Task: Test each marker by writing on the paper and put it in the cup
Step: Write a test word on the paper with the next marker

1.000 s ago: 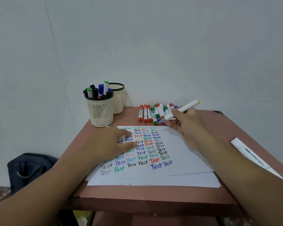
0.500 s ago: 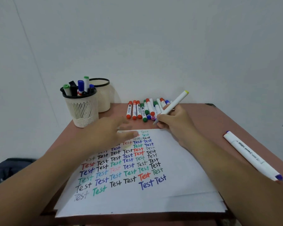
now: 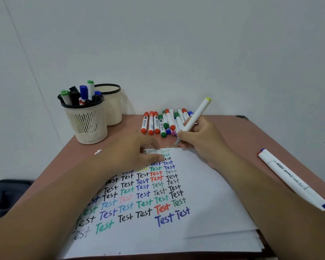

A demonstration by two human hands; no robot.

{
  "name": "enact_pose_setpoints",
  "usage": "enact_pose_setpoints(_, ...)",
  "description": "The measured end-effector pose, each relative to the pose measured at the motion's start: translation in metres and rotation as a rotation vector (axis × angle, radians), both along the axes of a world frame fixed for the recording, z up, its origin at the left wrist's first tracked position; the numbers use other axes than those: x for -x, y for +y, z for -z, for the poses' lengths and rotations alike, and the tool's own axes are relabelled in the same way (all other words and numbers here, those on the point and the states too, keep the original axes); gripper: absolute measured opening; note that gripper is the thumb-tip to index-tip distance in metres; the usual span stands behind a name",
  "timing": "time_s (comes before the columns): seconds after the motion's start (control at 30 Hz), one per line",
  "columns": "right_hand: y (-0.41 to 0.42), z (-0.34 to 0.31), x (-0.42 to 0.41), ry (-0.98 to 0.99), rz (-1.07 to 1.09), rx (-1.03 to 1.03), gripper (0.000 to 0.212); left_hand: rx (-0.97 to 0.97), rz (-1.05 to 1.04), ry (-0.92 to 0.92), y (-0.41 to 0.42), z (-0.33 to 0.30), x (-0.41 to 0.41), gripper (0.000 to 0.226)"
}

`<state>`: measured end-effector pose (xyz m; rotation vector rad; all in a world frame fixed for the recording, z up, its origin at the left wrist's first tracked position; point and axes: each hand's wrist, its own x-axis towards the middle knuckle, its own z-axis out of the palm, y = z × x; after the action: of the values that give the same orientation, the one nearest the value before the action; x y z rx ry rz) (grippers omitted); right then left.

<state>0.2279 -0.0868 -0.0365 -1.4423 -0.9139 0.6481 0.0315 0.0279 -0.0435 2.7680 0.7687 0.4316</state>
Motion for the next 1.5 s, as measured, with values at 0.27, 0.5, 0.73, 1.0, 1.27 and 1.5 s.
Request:
enact_pose_setpoints(0.27, -0.0034, 0.0036, 0.0016, 0.0, -0.012, 0.019, 0.029, -0.045, -0.011, -0.022, -0.002, 0.0073, 0.0009, 0.049)
enact_pose_setpoints(0.5, -0.0048, 0.0029, 0.0023, -0.064, -0.026, 0.075, 0.028, -0.025, -0.026, -0.028, -0.0053, 0.0061, 0.0015, 0.042)
enact_pose_setpoints(0.73, -0.0068, 0.0, 0.004, -0.038, 0.008, 0.055, 0.026, -0.017, -0.034, -0.021, -0.0025, 0.0081, 0.0025, 0.05)
enact_pose_setpoints(1.0, -0.0049, 0.0019, 0.0047, -0.029, -0.026, 0.051, 0.028, -0.004, -0.054, -0.001, -0.0042, 0.0071, 0.0022, 0.047)
enact_pose_setpoints(1.27, -0.0045, 0.0025, 0.0024, -0.07, 0.018, 0.053, 0.026, 0.004, -0.053, -0.027, -0.0042, 0.0072, 0.0031, 0.046)
enact_pose_setpoints(1.5, -0.0048, 0.0027, 0.0009, -0.053, 0.035, 0.045, 0.026, 0.016, -0.043, -0.023, -0.004, 0.0064, 0.0034, 0.046)
